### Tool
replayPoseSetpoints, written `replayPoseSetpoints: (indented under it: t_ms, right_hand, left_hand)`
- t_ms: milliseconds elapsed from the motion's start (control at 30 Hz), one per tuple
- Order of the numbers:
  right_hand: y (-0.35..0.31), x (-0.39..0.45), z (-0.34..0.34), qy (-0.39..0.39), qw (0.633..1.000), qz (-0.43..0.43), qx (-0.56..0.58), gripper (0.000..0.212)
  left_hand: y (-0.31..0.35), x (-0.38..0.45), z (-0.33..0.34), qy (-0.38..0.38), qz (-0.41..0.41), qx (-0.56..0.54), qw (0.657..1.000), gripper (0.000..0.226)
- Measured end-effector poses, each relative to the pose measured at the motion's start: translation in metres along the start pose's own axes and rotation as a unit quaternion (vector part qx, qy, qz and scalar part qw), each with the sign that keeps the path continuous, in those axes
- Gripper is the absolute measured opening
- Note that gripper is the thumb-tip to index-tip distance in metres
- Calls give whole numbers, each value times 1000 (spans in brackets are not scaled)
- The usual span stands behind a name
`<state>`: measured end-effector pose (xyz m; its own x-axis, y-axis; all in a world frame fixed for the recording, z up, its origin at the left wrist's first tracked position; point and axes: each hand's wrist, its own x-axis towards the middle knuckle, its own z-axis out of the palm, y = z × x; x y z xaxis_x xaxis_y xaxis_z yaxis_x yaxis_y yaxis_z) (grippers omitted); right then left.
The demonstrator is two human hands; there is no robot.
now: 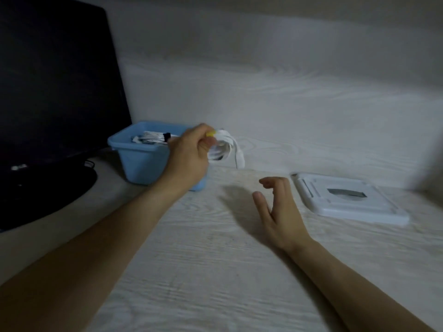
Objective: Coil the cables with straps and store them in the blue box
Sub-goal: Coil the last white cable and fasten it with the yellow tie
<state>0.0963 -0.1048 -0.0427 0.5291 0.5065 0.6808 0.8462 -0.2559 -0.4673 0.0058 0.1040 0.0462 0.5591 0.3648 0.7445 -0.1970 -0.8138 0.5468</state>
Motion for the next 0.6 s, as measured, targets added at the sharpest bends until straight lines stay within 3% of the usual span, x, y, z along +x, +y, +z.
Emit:
replayPoseSetpoints:
  t_ms: [100, 167, 233, 367, 433, 500, 600]
  right_hand:
    - [1, 1, 1, -22, 1000, 11, -12, 38]
    - [3, 0, 3, -38, 999, 11, -14, 41]
    - [4, 0, 4, -51, 998, 15, -17, 43]
    - [8, 0, 5, -75, 997, 24, -24, 44]
    - [9, 0, 6, -82, 996, 26, -22, 45]
    - [9, 0, 6, -87, 996, 24, -23, 44]
    - [11, 0, 6, -91, 995, 27, -25, 43]
  left_hand:
    - [7, 35, -21, 89, 31, 43, 995, 22]
    - [8, 55, -28, 98, 49, 82, 991, 24]
    - [-4, 71, -27, 47, 27, 149, 987, 24]
    - [-38, 78, -14, -141, -97, 238, 956, 22]
    - [-42, 76, -11, -173, -126, 260, 942, 23]
    - [-43, 79, -8, -136, -132, 280, 941, 23]
    - [-44, 83, -10, 2, -105, 260, 960, 23]
